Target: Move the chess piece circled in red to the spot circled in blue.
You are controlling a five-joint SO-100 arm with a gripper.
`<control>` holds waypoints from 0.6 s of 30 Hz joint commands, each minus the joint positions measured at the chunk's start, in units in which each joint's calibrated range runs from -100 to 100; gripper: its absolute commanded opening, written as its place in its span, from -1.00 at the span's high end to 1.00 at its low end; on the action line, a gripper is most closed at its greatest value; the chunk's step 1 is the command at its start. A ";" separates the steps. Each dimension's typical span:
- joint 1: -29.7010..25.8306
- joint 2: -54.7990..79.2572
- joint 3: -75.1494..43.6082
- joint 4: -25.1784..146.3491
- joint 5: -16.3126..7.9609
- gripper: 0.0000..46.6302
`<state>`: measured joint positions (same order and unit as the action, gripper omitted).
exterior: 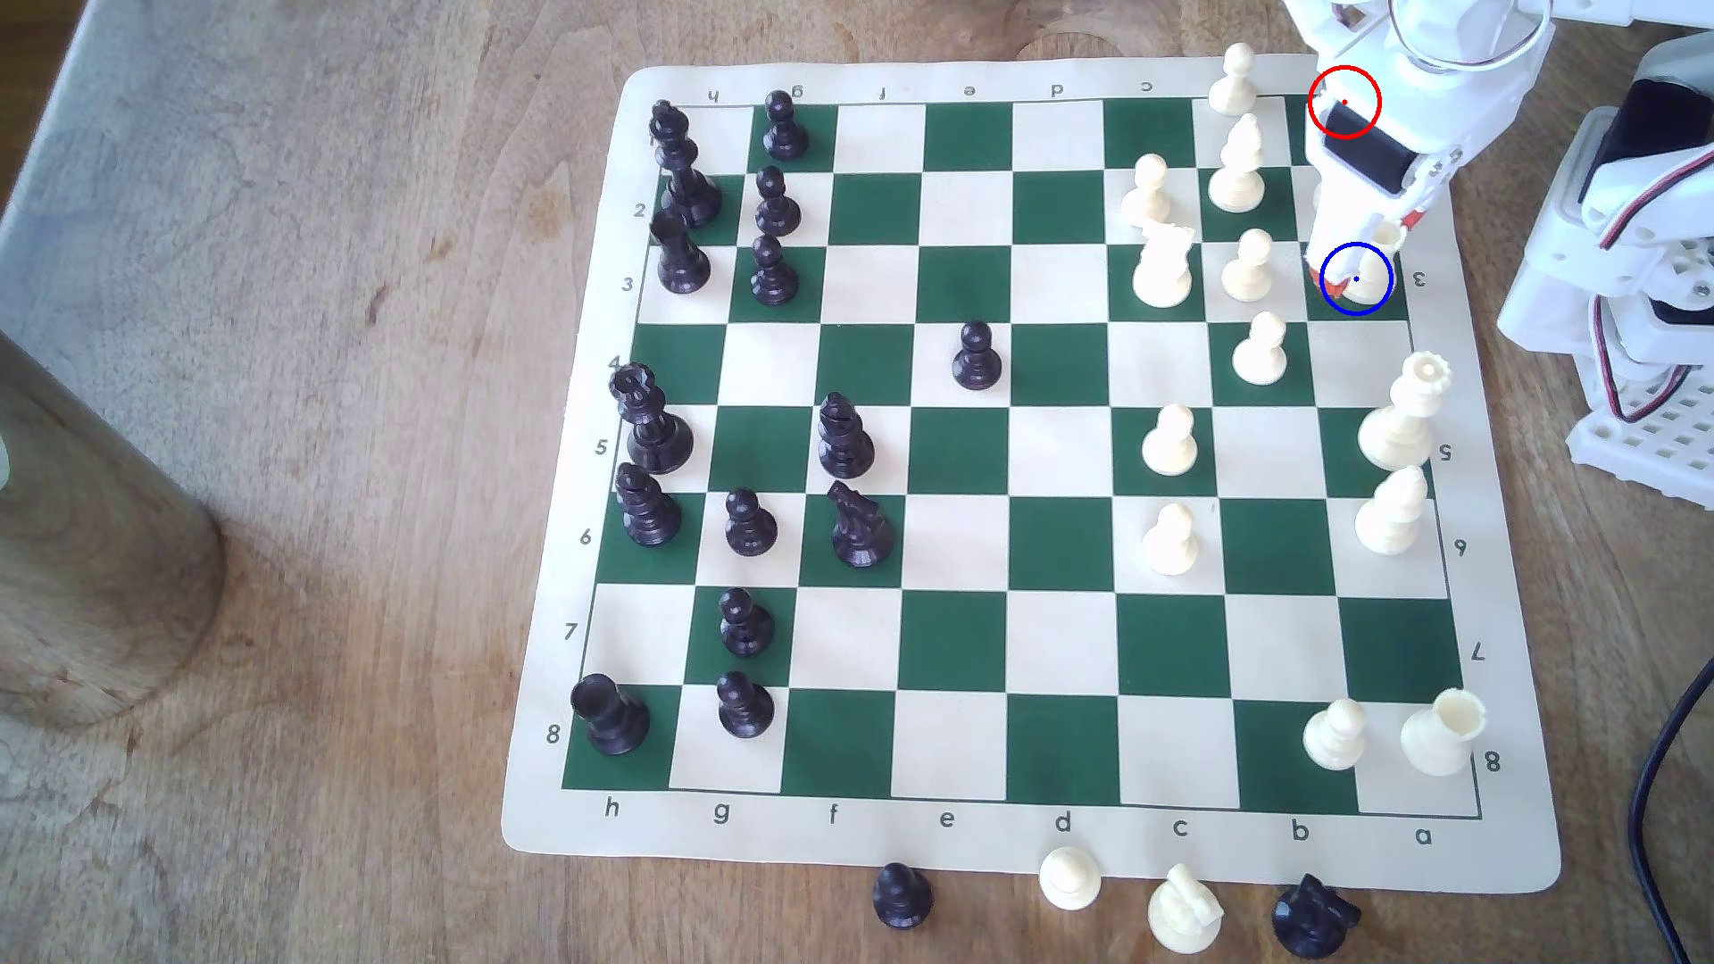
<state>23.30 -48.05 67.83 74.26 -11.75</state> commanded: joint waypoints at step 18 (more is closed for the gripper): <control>-4.73 -26.57 -6.72 20.99 5.18 0.52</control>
<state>22.05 -70.59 62.86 96.73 -8.08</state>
